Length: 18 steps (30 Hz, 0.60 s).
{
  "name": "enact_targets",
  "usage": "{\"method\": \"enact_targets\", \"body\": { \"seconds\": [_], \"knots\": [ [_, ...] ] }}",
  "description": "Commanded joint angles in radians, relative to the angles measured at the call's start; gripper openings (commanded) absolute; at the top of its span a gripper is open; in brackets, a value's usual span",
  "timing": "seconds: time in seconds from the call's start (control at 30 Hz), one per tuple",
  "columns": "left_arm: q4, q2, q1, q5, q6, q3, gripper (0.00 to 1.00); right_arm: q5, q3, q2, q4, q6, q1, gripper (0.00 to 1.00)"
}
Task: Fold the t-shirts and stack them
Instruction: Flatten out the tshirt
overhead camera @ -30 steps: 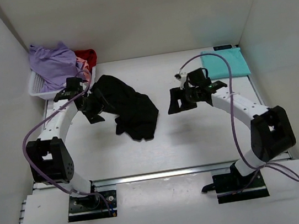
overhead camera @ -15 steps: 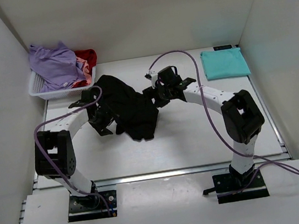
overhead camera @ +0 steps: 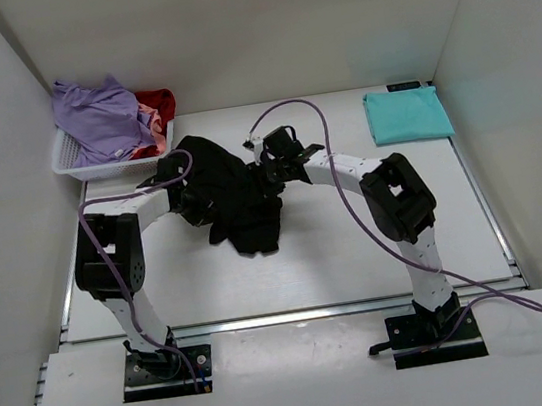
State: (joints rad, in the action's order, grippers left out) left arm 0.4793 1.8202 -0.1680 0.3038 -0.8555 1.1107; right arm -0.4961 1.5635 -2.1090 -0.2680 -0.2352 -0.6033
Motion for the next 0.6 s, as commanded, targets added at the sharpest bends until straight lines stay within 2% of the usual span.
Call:
{"method": "enact_targets", "body": {
  "seconds": [0.0,0.03,0.1,0.2,0.27,0.4,0.57],
  "knots": [
    [-0.073,-0.05,0.001,0.07,-0.017,-0.063,0.0,-0.076,0.069,-0.042,0.082,-0.044,-0.021,0.21],
    [-0.077,-0.058,0.001,0.083,-0.007,-0.064,0.0,-0.081,0.085,-0.042,0.078,-0.042,-0.024,0.1],
    [-0.053,-0.082,0.002,0.069,0.001,-0.045,0.0,-0.078,0.087,-0.025,0.063,-0.047,-0.024,0.0],
    [0.019,-0.126,-0.004,0.029,0.033,0.032,0.0,-0.039,0.089,0.053,0.003,-0.026,0.014,0.0],
    [0.085,-0.192,0.007,-0.002,0.055,0.096,0.0,-0.003,0.073,0.144,-0.057,-0.032,0.106,0.0],
    [0.108,-0.271,0.033,0.026,0.033,0.161,0.0,-0.03,-0.081,0.375,-0.004,-0.14,0.268,0.0],
    [0.101,-0.306,0.012,0.041,0.021,0.278,0.0,-0.022,-0.215,0.65,-0.155,-0.13,0.375,0.0]
  ]
}}
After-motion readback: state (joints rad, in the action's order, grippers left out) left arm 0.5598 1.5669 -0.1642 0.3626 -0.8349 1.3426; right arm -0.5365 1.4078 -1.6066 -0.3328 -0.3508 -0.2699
